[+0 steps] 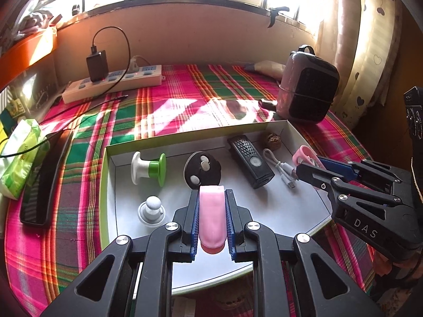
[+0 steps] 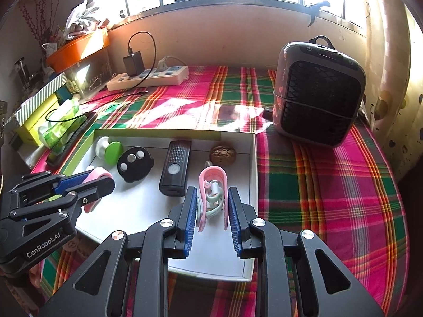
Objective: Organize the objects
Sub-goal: 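Carry the pink clip and pink ear hook up and into the box with both tools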
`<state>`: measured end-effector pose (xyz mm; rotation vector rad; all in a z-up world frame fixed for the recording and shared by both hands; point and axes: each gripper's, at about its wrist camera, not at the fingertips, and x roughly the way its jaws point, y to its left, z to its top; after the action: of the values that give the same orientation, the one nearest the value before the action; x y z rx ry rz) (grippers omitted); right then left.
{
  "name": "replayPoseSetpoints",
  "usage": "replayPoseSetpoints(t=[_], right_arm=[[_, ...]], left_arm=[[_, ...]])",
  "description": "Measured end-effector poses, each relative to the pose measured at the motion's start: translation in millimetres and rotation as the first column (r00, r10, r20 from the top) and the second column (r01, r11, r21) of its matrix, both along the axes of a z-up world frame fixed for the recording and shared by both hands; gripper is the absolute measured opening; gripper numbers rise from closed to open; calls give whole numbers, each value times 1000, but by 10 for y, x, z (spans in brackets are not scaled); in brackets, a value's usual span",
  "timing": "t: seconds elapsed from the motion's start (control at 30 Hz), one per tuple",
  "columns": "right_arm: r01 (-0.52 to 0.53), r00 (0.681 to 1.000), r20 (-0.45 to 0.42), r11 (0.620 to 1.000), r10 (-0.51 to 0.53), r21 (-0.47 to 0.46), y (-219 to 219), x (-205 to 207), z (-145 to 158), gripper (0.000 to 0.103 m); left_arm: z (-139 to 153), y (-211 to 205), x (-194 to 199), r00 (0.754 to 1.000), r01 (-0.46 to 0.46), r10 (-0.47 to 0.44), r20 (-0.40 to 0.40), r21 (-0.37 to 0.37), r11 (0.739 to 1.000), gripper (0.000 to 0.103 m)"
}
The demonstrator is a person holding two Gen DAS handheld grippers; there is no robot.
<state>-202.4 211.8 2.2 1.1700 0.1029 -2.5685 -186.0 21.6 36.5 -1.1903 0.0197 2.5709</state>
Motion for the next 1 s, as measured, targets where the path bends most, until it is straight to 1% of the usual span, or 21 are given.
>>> replayPoseSetpoints(t=[0.5,0.67,0.83,1.0], right_arm=[[-25,999,39,999,24,20,-100,-189,-133,25],[-32,999,31,999,32,24,-129,-195,-134,25],[-39,999,13,998,38,57,-169,-193,-139,25],[-37,999,7,998,36,50,-167,-197,-144,25]], left_arm=[[-183,23,-155,999,-17,18,44,-25,1000,16],[-215,22,-179,998,-21,22,51,-29,999,16],[-241,3,-195,998,-32,33,57,-28,999,16],[-242,3,-199,998,-32,34,58,-28,999,16]])
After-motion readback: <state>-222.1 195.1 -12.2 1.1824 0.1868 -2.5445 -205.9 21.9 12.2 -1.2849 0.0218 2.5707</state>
